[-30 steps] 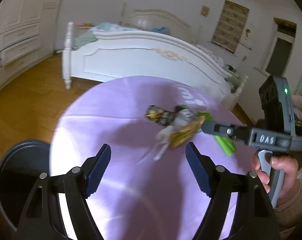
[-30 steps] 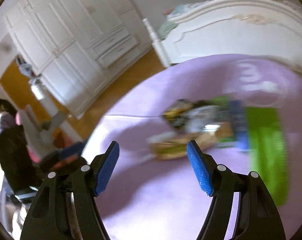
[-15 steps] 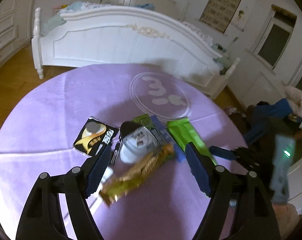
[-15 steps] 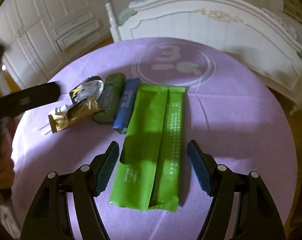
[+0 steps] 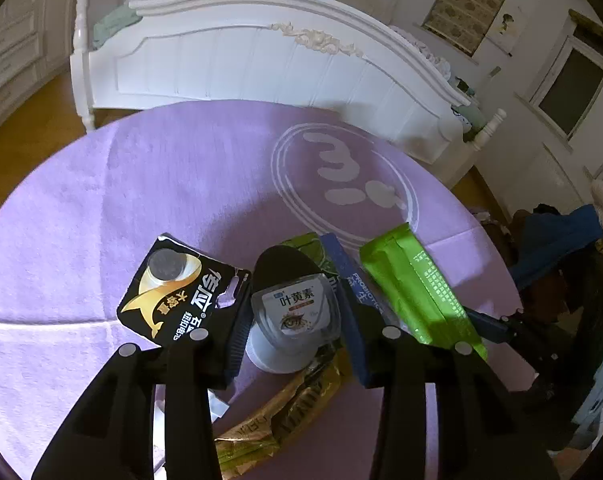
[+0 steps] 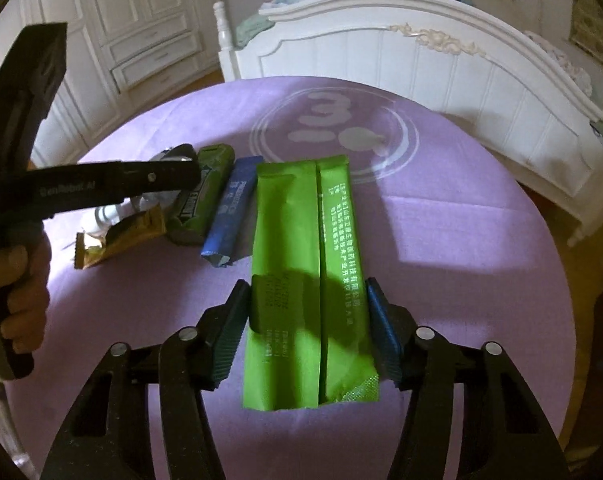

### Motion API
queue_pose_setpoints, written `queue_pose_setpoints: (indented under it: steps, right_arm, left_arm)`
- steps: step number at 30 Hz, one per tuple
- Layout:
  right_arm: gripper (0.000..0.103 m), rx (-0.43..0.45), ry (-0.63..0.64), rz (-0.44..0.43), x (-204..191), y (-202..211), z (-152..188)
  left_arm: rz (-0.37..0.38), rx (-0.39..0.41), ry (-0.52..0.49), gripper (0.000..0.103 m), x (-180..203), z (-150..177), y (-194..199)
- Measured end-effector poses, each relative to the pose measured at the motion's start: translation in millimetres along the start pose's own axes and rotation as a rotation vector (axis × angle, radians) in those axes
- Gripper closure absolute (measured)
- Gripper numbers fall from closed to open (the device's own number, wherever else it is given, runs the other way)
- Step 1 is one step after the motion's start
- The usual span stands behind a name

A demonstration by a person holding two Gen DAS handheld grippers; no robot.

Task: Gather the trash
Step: 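Grasp the white eye-drop bottle with the left tool while the right tool grasps the green wrapper, then carry both items over the black bin and open both tools to drop them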

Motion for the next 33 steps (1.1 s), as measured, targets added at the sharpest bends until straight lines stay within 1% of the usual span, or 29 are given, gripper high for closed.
queue_pose_setpoints:
  steps: [1, 2, 3, 4, 8, 10, 15, 19, 22, 26, 29, 33]
  right_arm:
    - [0.054, 0.002, -0.01, -0.01, 2.3, 0.4, -0.5]
    - [0.059, 0.009, -0.029, -0.036, 7.0, 1.8, -0.2]
    - [0.061, 0.016, -0.05, -0.064, 11.3, 3.5, 0.4]
    - [0.066, 0.024, -0.077, -0.093, 16.3, 5.1, 1.2]
    - [0.078, 0.05, -0.147, -0.172, 26.2, 14.1, 9.0]
    - [0.081, 0.062, -0.173, -0.209, 28.5, 18.4, 14.7]
    - [0.084, 0.066, -0.246, -0.301, 34.1, 26.2, 24.2]
    - [0.085, 0.104, -0.275, -0.355, 33.6, 44.9, 23.3]
    - [0.085, 0.127, -0.258, -0.385, 22.8, 58.4, 15.9]
    - [0.085, 0.143, -0.191, -0.41, -7.4, 75.0, 5.5]
    - [0.085, 0.135, -0.136, -0.446, -37.8, 79.7, -0.9]
    - [0.085, 0.113, -0.058, -0.481, -82.3, 81.4, -7.2]
  left_arm:
    - [0.0, 0.006, -0.002, 0.062, 0.5, 1.3, 1.1]
    - [0.004, 0.015, -0.001, 0.062, 1.3, 2.4, 2.8]
    - [0.009, 0.023, -0.001, 0.062, 2.6, 2.6, 3.9]
    - [0.018, 0.034, -0.003, 0.062, 3.3, 4.2, 7.6]
    - [0.037, 0.068, -0.029, 0.062, 9.1, 10.1, 23.5]
    - [0.063, 0.088, -0.027, 0.062, 10.0, 14.9, 34.6]
    - [0.101, 0.14, -0.015, 0.062, 8.0, 29.2, 61.5]
    - [0.124, 0.189, 0.019, 0.062, -4.7, 45.9, 85.2]
    - [0.12, 0.224, 0.042, 0.062, -16.5, 59.6, 102.5]
    - [0.101, 0.27, 0.076, 0.062, -34.7, 79.9, 125.8]
    - [0.09, 0.303, 0.108, 0.062, -50.8, 95.8, 143.1]
    - [0.052, 0.345, 0.147, 0.062, -73.6, 116.1, 166.1]
Point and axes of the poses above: each gripper's, at about its wrist camera, not at the fingertips, and y roughly against the way its jaws point, x to its right, z to its underside, the point moved 2 cm from there along -y, roughly the way its jaws point, and after that the axes turned 8 degrees about -x, right-handed, at the moved point
